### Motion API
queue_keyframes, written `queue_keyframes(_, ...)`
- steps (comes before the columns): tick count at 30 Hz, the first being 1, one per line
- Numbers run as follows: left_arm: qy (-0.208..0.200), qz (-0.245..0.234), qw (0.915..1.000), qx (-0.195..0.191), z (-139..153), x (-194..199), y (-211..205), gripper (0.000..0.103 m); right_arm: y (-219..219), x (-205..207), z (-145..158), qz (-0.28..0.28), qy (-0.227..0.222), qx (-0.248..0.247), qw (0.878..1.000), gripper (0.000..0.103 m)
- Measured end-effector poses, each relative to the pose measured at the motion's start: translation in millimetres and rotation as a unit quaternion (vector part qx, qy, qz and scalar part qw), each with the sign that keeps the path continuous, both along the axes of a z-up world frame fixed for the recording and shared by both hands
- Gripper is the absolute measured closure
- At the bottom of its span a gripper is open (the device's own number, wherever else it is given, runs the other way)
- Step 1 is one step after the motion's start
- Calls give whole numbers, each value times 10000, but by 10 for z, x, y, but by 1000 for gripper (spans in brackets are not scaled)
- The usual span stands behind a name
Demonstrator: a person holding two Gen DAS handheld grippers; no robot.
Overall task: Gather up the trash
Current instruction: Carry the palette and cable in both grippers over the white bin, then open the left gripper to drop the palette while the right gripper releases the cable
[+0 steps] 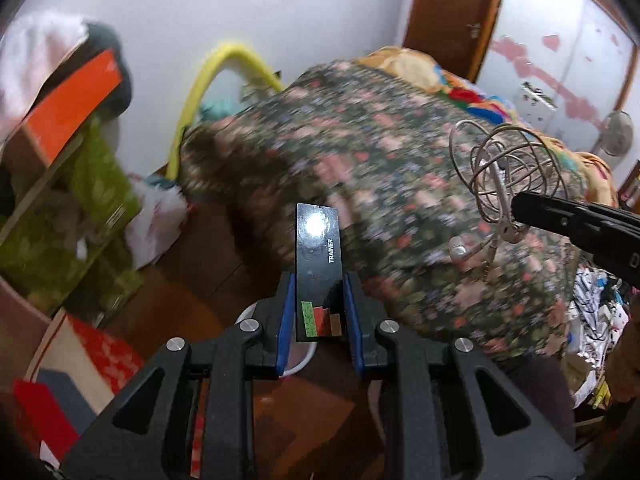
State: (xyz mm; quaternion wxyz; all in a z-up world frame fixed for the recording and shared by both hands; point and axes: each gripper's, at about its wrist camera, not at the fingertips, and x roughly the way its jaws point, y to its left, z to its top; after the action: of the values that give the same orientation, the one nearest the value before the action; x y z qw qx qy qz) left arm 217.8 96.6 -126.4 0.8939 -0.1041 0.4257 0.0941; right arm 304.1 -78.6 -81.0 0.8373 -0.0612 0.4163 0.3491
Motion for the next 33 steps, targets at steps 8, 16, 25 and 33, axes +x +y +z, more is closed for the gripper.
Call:
queue_keyframes(8, 545, 400, 9972, -330, -601, -123, 513, 80, 719, -115, -467, 518, 361, -439, 9970, 96)
queue_keyframes(16, 1168, 488, 9880, -890, -1302, 76, 716, 80, 1233, 4, -1021, 781, 697, -1045, 9890, 96)
queue_keyframes(25, 1495, 621, 9804, -1118, -1784, 458, 836, 74, 1436, 232, -1357, 825, 1029, -1284, 9829, 95)
queue_keyframes(33, 1505, 882, 9805, -908, -1707, 355, 1031, 65, 1544, 303, -1427, 927, 1336, -1128, 9802, 95)
